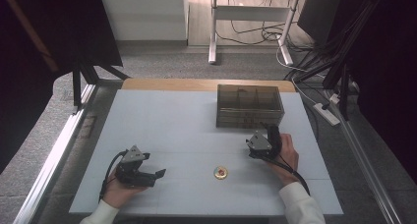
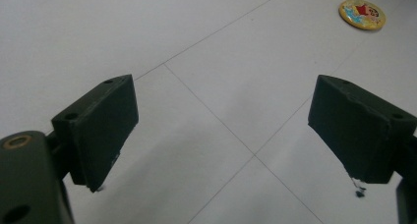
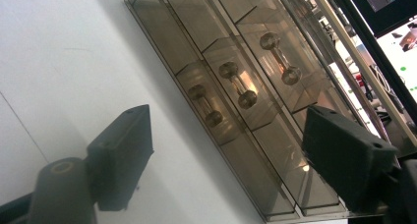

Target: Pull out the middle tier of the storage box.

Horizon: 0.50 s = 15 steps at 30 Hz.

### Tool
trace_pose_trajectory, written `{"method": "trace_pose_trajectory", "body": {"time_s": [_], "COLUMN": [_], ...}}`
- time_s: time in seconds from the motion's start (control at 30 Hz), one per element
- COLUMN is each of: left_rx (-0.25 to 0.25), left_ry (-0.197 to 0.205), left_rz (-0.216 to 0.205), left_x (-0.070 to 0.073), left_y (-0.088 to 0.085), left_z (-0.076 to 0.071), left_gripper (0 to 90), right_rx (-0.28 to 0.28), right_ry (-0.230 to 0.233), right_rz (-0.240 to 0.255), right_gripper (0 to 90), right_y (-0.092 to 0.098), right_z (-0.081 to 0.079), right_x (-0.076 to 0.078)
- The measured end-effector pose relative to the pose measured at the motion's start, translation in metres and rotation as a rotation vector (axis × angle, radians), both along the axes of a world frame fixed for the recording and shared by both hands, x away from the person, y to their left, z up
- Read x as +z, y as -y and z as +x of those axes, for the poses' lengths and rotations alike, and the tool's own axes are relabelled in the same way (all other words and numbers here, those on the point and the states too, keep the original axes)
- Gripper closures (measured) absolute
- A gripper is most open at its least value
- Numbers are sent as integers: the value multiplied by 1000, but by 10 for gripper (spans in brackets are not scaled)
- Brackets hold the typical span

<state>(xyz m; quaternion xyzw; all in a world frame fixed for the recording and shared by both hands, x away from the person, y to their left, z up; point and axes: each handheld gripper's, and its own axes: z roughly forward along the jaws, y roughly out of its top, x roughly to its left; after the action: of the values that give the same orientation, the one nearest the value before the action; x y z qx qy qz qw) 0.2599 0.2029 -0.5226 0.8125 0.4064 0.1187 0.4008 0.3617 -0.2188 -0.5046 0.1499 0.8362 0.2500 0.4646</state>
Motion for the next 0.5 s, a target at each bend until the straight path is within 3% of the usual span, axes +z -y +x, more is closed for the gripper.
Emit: {"method": "trace_pose_trajectory", "body": {"time_s": [0.5], "left_rx": [1], "left_ry": [0], "left_rz": [0], "left_x": [0], "left_y": [0], "left_z": [0], "left_gripper": [108], "right_rx": [-16], "right_ry": [22], "right_rz": [-10], "right_gripper": [240], "right_y": [-2], "right_z": [5], "right_x": [-3]}}
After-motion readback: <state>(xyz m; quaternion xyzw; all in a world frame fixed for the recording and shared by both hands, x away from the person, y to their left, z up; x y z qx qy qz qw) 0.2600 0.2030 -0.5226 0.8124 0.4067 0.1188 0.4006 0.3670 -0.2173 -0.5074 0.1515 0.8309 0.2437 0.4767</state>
